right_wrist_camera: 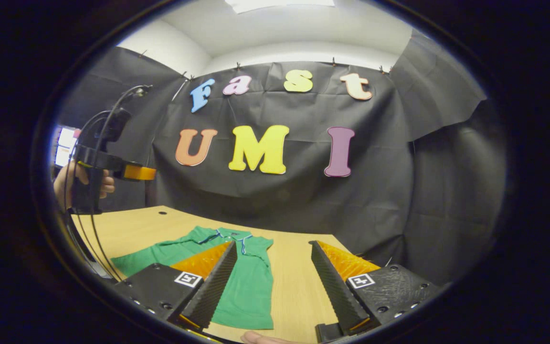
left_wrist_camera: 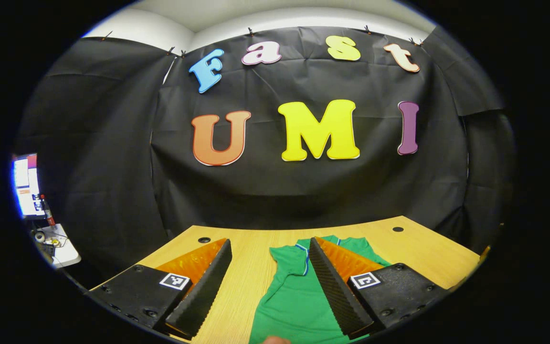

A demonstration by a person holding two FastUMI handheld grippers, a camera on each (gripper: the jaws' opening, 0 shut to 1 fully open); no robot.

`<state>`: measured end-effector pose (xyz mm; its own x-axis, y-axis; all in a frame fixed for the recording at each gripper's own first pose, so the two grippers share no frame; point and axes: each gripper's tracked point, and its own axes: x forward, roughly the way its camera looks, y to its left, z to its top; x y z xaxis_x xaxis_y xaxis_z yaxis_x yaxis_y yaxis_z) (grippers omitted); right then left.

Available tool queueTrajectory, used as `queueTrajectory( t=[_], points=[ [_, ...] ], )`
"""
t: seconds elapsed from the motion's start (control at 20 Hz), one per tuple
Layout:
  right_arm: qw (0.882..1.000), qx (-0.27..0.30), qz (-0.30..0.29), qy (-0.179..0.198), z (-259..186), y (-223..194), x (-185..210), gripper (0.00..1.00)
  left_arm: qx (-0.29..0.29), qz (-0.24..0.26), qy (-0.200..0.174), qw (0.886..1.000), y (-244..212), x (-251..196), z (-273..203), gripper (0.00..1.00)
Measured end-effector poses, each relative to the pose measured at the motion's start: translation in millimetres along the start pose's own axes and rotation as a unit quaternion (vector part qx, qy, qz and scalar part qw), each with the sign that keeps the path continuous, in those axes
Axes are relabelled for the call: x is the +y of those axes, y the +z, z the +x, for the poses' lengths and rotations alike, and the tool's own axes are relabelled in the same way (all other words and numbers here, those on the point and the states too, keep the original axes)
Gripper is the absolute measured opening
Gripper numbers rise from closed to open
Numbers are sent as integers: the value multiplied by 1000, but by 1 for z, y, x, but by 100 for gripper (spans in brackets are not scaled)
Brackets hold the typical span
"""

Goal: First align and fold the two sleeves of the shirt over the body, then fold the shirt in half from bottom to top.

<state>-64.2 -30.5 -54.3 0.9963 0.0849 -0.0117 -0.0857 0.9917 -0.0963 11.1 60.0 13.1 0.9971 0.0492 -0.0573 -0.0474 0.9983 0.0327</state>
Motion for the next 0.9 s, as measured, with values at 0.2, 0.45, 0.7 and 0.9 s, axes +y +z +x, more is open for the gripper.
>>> queueTrajectory(
  t=[0.2, 0.45, 0.7, 0.9],
  points=[
    [999, 45, 5, 0, 8, -37, 1, 95, 6, 2, -9, 1000, -47, 3, -32, 100],
    [994, 107, 1, 3, 9, -95, 4, 96, 44, -11, -13, 999, -118, 6, -49, 100],
    [988, 155, 3, 7, 9, -148, 8, 95, 104, -14, -13, 994, -206, 11, -56, 100],
    [979, 200, 25, 9, 6, -186, 6, 95, 157, -33, -7, 987, -254, 20, -60, 100]
  ],
)
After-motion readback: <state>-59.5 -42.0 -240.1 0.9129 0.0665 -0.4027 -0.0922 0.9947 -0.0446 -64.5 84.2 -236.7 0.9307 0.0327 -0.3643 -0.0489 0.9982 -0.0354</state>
